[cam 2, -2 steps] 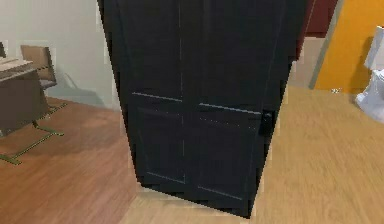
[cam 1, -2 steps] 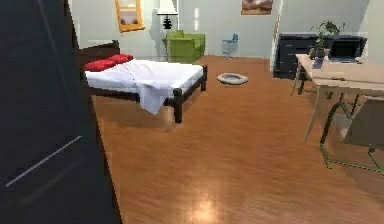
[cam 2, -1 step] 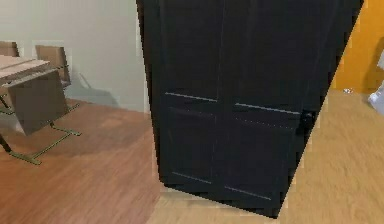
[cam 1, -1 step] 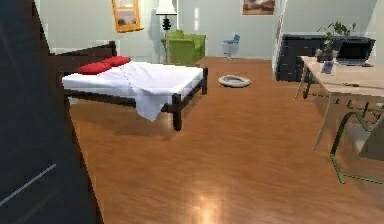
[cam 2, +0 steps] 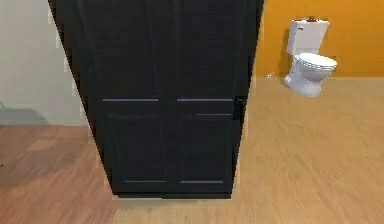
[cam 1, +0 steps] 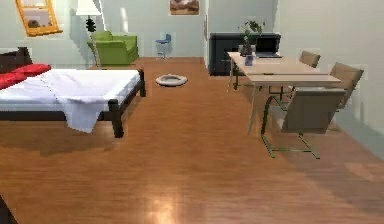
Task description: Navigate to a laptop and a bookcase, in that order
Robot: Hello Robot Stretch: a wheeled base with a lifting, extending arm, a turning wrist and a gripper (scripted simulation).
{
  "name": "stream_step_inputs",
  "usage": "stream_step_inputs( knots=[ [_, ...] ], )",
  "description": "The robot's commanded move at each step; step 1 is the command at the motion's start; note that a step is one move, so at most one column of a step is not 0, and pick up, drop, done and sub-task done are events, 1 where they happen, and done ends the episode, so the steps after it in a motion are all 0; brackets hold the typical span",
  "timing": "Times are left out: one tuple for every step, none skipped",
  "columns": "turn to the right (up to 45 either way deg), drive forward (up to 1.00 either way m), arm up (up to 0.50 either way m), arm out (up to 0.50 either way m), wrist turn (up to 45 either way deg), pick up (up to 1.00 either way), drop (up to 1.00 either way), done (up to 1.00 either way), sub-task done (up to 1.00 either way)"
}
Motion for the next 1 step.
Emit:
stream_step_inputs(
  knots=[
    [0.0, 1.0, 0.0, 0.0, 0.0, 0.0, 0.0, 0.0, 0.0]
  ],
)
